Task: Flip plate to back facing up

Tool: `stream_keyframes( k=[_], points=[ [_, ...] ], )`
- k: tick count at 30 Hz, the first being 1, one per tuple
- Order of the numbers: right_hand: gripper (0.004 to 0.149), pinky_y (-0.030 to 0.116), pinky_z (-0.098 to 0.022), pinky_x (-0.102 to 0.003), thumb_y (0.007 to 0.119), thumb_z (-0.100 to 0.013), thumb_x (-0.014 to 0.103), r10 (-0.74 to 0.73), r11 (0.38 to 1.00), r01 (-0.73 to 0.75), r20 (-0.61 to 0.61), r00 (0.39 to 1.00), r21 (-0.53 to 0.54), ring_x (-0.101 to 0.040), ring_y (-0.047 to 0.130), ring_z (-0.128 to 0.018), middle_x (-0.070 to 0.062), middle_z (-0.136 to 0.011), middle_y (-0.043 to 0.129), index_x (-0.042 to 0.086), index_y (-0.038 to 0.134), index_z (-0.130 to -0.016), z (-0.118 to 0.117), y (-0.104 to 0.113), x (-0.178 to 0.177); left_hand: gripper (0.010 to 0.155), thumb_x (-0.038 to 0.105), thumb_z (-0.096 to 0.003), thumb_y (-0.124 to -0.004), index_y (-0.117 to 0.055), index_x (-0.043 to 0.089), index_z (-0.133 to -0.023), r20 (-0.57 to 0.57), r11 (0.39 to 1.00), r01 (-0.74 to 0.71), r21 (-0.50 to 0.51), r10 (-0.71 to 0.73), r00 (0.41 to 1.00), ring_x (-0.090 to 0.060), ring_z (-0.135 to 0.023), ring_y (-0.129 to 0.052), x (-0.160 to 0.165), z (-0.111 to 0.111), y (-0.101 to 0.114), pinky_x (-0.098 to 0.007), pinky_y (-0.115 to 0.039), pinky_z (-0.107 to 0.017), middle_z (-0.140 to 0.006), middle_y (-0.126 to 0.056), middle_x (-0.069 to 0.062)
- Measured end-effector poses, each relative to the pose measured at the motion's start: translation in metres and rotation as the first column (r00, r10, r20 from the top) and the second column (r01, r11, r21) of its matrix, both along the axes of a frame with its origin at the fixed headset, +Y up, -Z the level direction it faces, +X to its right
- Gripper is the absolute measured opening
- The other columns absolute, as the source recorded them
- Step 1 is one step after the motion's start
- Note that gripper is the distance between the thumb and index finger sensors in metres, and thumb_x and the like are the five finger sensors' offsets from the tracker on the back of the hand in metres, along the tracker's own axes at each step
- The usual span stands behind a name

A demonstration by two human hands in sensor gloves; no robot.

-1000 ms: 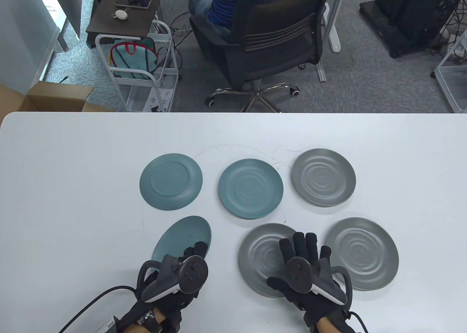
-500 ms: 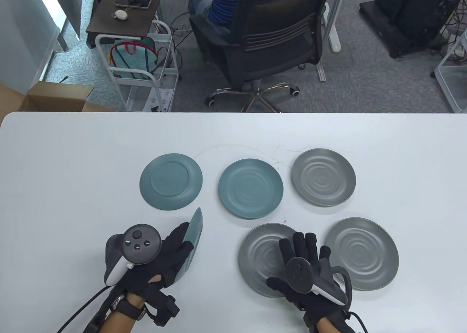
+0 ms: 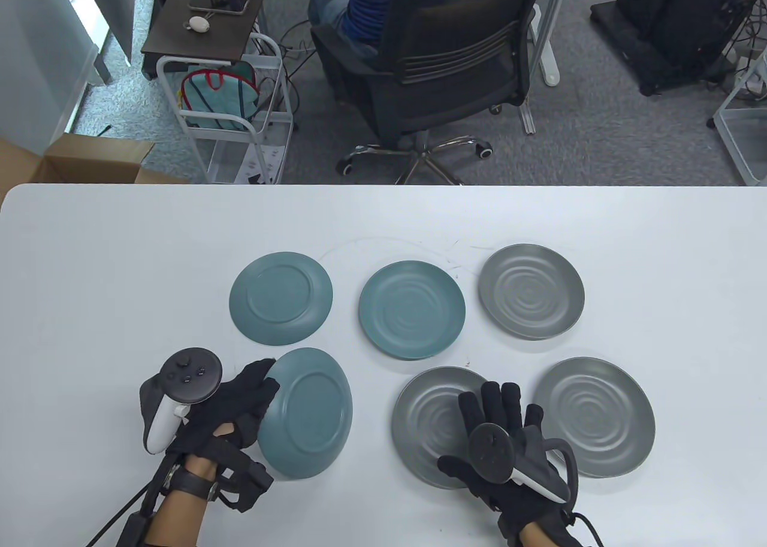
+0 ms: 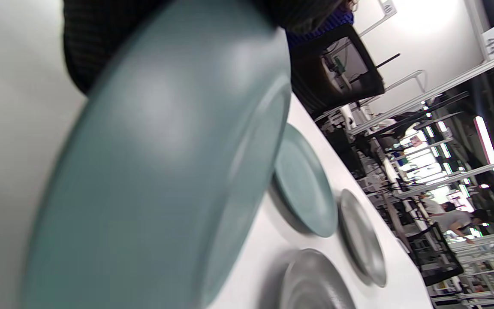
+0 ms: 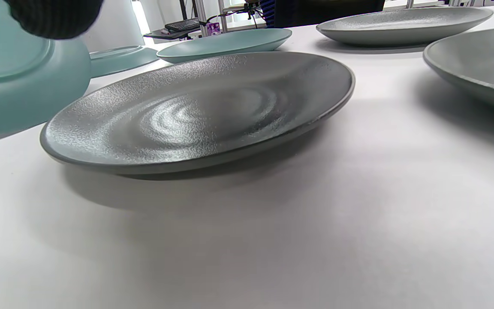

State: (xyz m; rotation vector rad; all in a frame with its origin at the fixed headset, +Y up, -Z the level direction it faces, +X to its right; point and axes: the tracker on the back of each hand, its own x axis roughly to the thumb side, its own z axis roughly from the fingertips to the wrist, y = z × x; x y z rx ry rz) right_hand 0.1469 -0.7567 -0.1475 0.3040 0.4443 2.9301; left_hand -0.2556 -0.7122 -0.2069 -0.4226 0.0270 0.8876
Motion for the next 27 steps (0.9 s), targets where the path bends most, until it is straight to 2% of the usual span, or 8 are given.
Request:
stream_keyframes(
  k=[12,18,27],
  points=[
    [0.095,0.017,-0.072,-0.072,0.064,-0.047,0.066,0.0,1.0,0.0,0.0,1.0,0.002,-0.049,0.006,-0.105,-0.023,-0.117,0.01,0.015,0.019,-0.114,0.0,0.0,0.0,0.06,0.033,-0.059,-0.059,-0.056,0.0,-0.109,-0.071,0.99,0.062,-0.127,-0.072,0.995,-0.024,-0.045,-0.11,-0.02,-0.006,-0.046,-0.032,-0.092,-0.03,-0.084,-0.085,-0.012],
    [0.095,0.017,-0.072,-0.072,0.064,-0.047,0.066,0.002,1.0,-0.002,0.002,1.0,0.004,-0.049,0.006,-0.105,-0.023,-0.117,0.01,0.015,0.019,-0.114,0.0,0.001,0.0,0.06,0.034,-0.0589,-0.059,-0.058,0.0,-0.109,-0.084,0.976,0.164,-0.142,-0.177,0.981,-0.025,-0.046,-0.109,-0.021,-0.009,-0.055,-0.033,-0.092,-0.03,-0.083,-0.085,-0.011],
    [0.095,0.017,-0.072,-0.072,0.064,-0.047,0.066,0.012,1.0,-0.012,0.001,1.0,0.002,-0.049,0.006,-0.105,-0.023,-0.117,0.01,0.015,0.019,-0.114,0.0,0.001,0.0,0.06,0.035,-0.0593,-0.057,-0.058,0.0,-0.109,-0.049,0.923,0.354,-0.15,-0.365,0.93,-0.027,-0.05,-0.109,-0.011,-0.013,-0.062,-0.035,-0.091,-0.034,-0.085,-0.084,-0.012]
  ],
)
